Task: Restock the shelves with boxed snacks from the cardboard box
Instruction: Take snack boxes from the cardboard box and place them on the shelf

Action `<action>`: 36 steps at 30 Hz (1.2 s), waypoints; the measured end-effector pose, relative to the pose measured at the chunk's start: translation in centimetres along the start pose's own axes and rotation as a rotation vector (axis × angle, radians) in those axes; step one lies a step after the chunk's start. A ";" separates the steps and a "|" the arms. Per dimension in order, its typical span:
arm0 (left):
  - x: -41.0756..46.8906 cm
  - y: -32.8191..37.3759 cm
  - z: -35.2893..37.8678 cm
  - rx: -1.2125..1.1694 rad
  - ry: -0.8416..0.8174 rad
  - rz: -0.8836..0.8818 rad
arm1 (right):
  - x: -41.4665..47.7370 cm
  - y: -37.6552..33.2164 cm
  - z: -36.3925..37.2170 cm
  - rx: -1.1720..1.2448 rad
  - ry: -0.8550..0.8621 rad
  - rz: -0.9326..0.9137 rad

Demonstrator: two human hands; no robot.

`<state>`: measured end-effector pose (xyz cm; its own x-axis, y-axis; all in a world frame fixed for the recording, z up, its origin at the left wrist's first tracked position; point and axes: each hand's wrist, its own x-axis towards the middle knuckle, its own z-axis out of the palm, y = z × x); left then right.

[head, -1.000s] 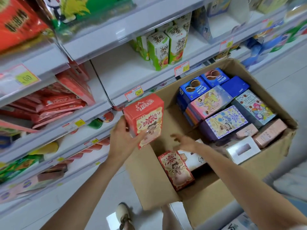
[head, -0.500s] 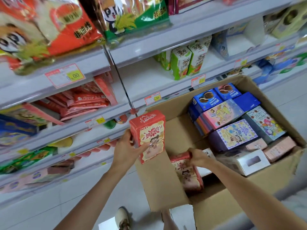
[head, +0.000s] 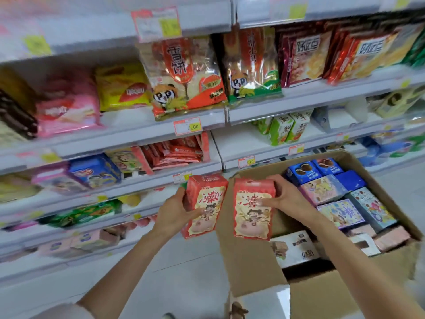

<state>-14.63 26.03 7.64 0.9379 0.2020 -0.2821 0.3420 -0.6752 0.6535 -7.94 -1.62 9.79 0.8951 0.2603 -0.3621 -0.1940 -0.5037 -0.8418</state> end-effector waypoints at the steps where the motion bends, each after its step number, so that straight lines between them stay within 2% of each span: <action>1: -0.7 -0.7 -1.3 0.054 0.026 0.026 | -0.6 -1.2 1.6 -0.021 -0.016 -0.031; 5: -3.5 -4.7 -6.8 0.150 0.121 0.024 | -1.8 -4.6 8.0 -0.105 -0.061 -0.085; 9: -6.9 -9.4 -12.4 0.106 0.214 -0.023 | -2.5 -8.6 14.1 -0.155 -0.049 -0.147; 14: -11.1 -16.5 -18.8 0.005 0.365 -0.118 | -2.2 -12.6 23.5 -0.006 -0.105 -0.167; 21: -16.8 -24.5 -26.1 -0.063 0.649 -0.242 | -2.3 -19.9 34.7 0.025 -0.274 -0.292; 36: -24.6 -36.7 -37.8 -0.238 1.013 -0.567 | -0.8 -35.0 54.3 -0.017 -0.633 -0.525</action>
<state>-48.02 72.68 17.12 0.2308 0.9721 0.0414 0.6255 -0.1809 0.7590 -23.68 60.55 17.79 0.4703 0.8785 -0.0843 0.1975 -0.1979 -0.9601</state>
